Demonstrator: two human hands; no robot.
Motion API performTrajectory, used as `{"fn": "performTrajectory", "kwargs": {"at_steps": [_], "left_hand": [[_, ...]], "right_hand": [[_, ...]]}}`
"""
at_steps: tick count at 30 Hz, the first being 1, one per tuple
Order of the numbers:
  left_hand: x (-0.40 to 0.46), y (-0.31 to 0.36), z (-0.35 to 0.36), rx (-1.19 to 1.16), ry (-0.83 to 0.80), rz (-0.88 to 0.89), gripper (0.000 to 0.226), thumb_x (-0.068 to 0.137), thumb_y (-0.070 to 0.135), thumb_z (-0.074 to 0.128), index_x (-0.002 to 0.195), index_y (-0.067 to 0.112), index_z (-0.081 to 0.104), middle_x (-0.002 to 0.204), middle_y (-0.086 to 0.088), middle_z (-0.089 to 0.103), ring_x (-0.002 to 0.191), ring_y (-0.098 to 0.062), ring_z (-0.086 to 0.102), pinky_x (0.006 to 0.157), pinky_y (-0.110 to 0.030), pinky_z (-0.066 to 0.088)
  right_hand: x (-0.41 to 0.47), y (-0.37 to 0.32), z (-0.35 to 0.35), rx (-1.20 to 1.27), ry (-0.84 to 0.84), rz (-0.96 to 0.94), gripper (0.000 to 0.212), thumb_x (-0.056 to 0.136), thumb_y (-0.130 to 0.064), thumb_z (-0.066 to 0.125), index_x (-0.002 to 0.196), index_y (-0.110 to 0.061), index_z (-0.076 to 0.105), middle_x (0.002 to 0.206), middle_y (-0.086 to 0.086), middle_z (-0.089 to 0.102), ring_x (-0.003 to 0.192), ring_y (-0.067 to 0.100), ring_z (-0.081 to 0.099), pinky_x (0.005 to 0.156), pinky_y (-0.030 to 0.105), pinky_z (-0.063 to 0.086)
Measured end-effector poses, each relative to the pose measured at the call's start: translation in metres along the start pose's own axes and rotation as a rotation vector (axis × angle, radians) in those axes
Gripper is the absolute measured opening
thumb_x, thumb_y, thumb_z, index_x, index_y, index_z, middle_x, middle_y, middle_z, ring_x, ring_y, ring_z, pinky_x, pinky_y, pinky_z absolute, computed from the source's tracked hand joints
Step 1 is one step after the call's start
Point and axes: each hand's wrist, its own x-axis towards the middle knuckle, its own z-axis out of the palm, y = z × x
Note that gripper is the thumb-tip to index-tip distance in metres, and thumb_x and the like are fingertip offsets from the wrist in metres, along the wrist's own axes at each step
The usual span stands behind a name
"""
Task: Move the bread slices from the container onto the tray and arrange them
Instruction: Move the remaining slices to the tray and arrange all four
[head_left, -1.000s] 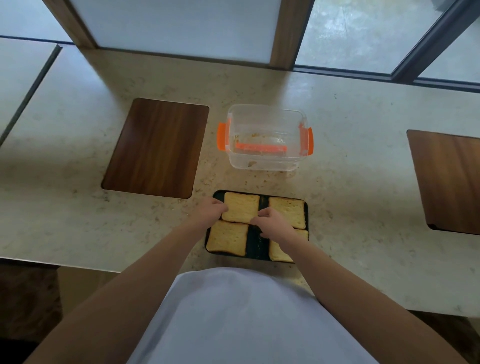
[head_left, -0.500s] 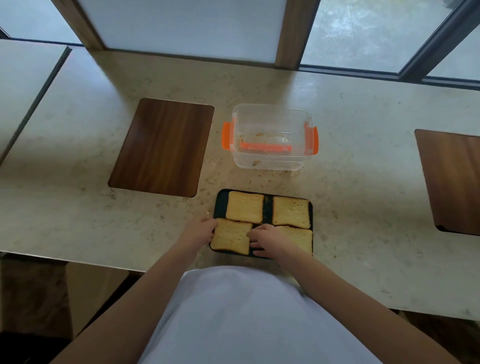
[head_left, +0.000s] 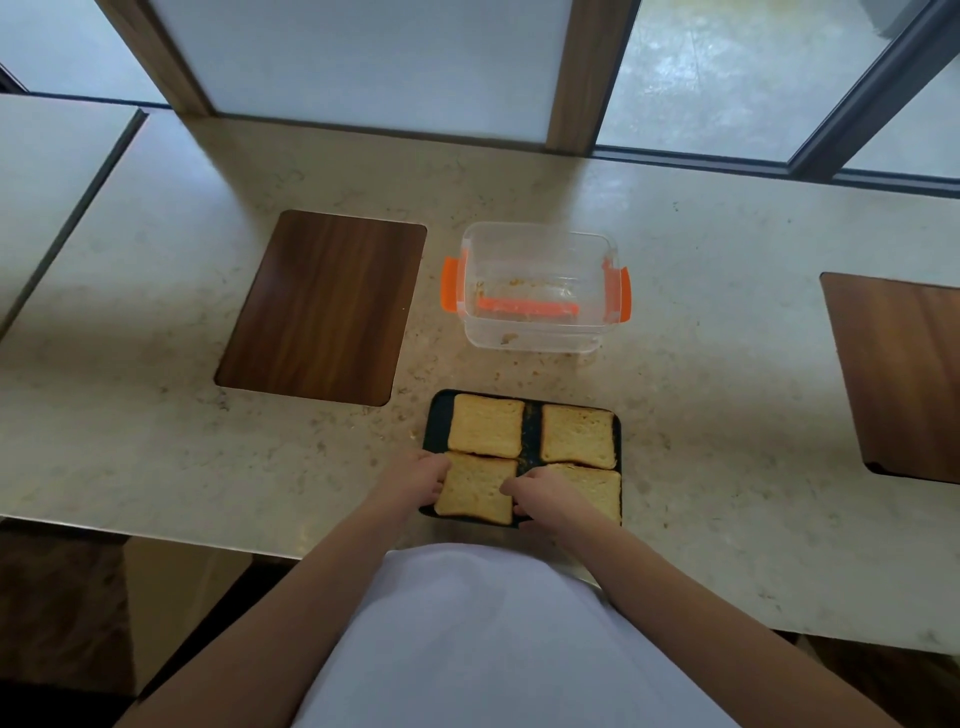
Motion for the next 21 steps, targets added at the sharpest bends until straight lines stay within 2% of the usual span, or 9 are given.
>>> {"fn": "performTrajectory", "kwargs": {"at_steps": [4, 6, 8, 11, 13, 14, 15, 19, 21], "left_hand": [[0.002, -0.003, 0.0, 0.051, -0.008, 0.032, 0.015, 0.092, 0.015, 0.053, 0.077, 0.013, 0.051, 0.072, -0.004, 0.048, 0.062, -0.013, 0.045, 0.065, -0.027, 0.043], [0.002, -0.005, 0.0, 0.088, 0.029, 0.071, 0.009, 0.092, 0.021, 0.055, 0.089, 0.014, 0.06, 0.081, -0.001, 0.057, 0.074, -0.014, 0.055, 0.076, -0.03, 0.052], [0.0, -0.002, 0.004, 0.132, 0.099, 0.142, 0.018, 0.093, 0.025, 0.056, 0.106, 0.016, 0.064, 0.096, -0.002, 0.065, 0.092, -0.018, 0.062, 0.09, -0.039, 0.055], [-0.005, 0.019, 0.021, 0.052, 0.038, 0.149, 0.017, 0.096, 0.02, 0.053, 0.105, 0.014, 0.066, 0.102, -0.009, 0.066, 0.098, -0.021, 0.065, 0.097, -0.042, 0.055], [-0.006, 0.037, 0.041, 0.016, -0.068, 0.097, 0.01, 0.095, 0.014, 0.052, 0.093, 0.011, 0.061, 0.103, -0.014, 0.063, 0.098, -0.023, 0.063, 0.094, -0.033, 0.053], [-0.007, 0.046, 0.052, -0.005, -0.114, 0.07, 0.007, 0.096, 0.012, 0.051, 0.093, 0.011, 0.057, 0.102, -0.014, 0.058, 0.097, -0.023, 0.059, 0.09, -0.03, 0.05], [-0.008, 0.054, 0.064, -0.015, -0.147, 0.046, 0.005, 0.096, 0.01, 0.051, 0.098, 0.01, 0.056, 0.103, -0.013, 0.055, 0.097, -0.022, 0.055, 0.088, -0.03, 0.048], [-0.002, 0.073, 0.098, 0.067, -0.16, 0.004, 0.037, 0.097, 0.015, 0.055, 0.132, 0.004, 0.055, 0.12, -0.011, 0.059, 0.115, -0.022, 0.058, 0.101, -0.033, 0.051], [0.002, 0.077, 0.108, 0.106, -0.146, -0.007, 0.039, 0.097, 0.017, 0.056, 0.134, 0.004, 0.054, 0.111, -0.006, 0.059, 0.115, -0.023, 0.057, 0.104, -0.037, 0.05]], "right_hand": [[0.001, 0.001, -0.001, -0.028, -0.012, 0.001, 0.048, 0.095, -0.026, 0.057, 0.133, 0.004, 0.057, 0.134, 0.026, 0.061, 0.119, 0.034, 0.062, 0.094, 0.04, 0.058], [0.004, 0.001, -0.005, -0.01, -0.023, 0.007, 0.047, 0.095, -0.029, 0.058, 0.133, -0.002, 0.058, 0.126, 0.021, 0.065, 0.113, 0.03, 0.065, 0.093, 0.039, 0.059], [0.009, 0.003, -0.015, 0.053, -0.017, 0.012, 0.042, 0.096, -0.031, 0.058, 0.132, -0.009, 0.058, 0.114, 0.011, 0.067, 0.103, 0.021, 0.066, 0.091, 0.039, 0.06], [0.015, 0.008, -0.038, 0.142, 0.092, -0.023, 0.036, 0.098, -0.027, 0.054, 0.129, -0.01, 0.057, 0.109, 0.006, 0.066, 0.096, 0.017, 0.064, 0.086, 0.038, 0.059], [0.02, 0.014, -0.056, 0.135, 0.217, -0.061, 0.038, 0.097, -0.026, 0.054, 0.132, -0.01, 0.057, 0.115, 0.005, 0.063, 0.103, 0.02, 0.061, 0.092, 0.041, 0.056], [0.022, 0.016, -0.063, 0.124, 0.268, -0.071, 0.04, 0.096, -0.025, 0.055, 0.133, -0.009, 0.056, 0.121, 0.006, 0.062, 0.107, 0.021, 0.059, 0.093, 0.041, 0.054], [0.022, 0.018, -0.07, 0.111, 0.305, -0.075, 0.043, 0.095, -0.024, 0.055, 0.135, -0.009, 0.055, 0.128, 0.008, 0.061, 0.111, 0.023, 0.058, 0.094, 0.04, 0.052], [0.025, 0.024, -0.084, 0.056, 0.361, -0.048, 0.059, 0.091, -0.028, 0.057, 0.146, -0.008, 0.045, 0.146, 0.013, 0.049, 0.124, 0.028, 0.054, 0.096, 0.042, 0.049], [0.025, 0.025, -0.085, 0.049, 0.346, -0.046, 0.062, 0.091, -0.028, 0.057, 0.147, -0.007, 0.043, 0.147, 0.013, 0.049, 0.126, 0.028, 0.053, 0.096, 0.041, 0.048]]}}
